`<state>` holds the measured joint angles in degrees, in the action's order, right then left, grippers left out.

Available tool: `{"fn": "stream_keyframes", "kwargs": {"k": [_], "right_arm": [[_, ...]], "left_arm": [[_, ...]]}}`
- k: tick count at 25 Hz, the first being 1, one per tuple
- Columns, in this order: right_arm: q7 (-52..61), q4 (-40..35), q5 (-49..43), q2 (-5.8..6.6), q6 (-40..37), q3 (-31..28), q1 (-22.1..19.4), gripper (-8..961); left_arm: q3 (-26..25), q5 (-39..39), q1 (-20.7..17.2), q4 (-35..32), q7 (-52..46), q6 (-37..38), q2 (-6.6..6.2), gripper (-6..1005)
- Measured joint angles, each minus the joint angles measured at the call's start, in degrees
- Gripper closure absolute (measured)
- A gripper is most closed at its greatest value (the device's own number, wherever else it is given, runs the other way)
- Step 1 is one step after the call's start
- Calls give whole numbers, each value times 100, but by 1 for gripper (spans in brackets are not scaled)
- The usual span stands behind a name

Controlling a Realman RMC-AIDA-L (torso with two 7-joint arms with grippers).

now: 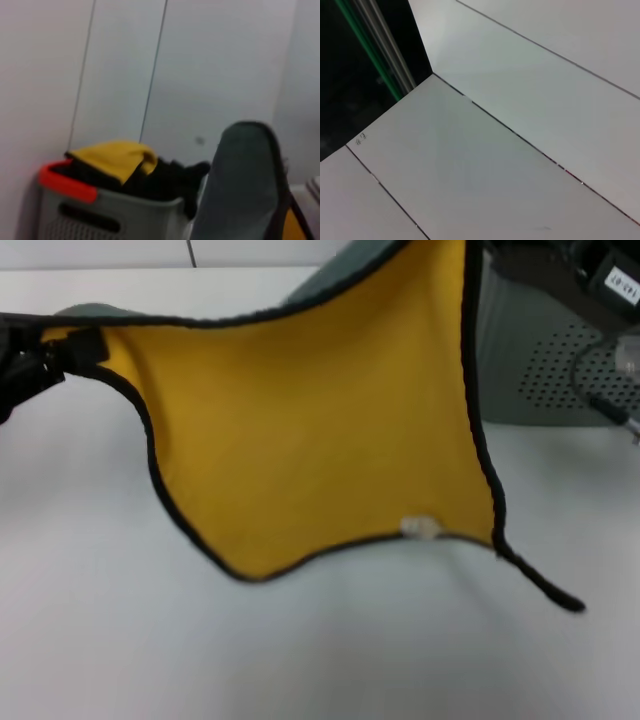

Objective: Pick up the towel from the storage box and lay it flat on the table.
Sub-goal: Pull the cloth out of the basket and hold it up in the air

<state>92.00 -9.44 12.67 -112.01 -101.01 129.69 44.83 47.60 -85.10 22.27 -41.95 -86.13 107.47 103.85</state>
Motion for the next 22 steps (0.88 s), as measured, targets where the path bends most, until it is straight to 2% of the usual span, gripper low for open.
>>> {"fn": "stream_keyframes", "kwargs": {"k": [4,9,11,13,15,17,18,19,20,21,22], "right_arm": [[25,-13,-38,33,22,32,62,937],[-19,-20,-723,-190,-133,34,-206,936],[-111,-34,-960,-293,-364,19,-419,935],[-244,-135,-1192,-341,-712,14,-660,935],[-323,-329,-1307,-331,-979,11,-880,934],[-342,-637,-1334,-225,-1182,-2,-1176,934],[-342,-715,-1334,-180,-1206,-6,-1252,933],[-340,-737,-1347,-139,-1153,3,-1330,933],[-328,-722,-1384,-103,-1034,15,-1404,933],[-287,-634,-1535,-106,-755,43,-1454,933],[-244,-523,-1720,-132,-419,45,-1460,932]], "left_arm": [[-283,-430,197,-195,-197,49,10,967],[-253,-467,177,-291,-245,632,-17,969],[-188,-455,77,-342,-250,838,-26,970],[53,-339,-174,-551,-244,927,-51,971],[487,-37,-487,-875,-249,937,-155,971],[1013,362,-688,-1176,-384,943,-359,972],[1348,574,-778,-1367,-552,942,-508,973],[1505,653,-826,-1494,-755,936,-576,973],[1596,676,-851,-1578,-903,927,-610,974],[1569,548,-843,-1606,-1079,914,-589,975],[1448,311,-789,-1558,-1170,901,-515,976]]}}
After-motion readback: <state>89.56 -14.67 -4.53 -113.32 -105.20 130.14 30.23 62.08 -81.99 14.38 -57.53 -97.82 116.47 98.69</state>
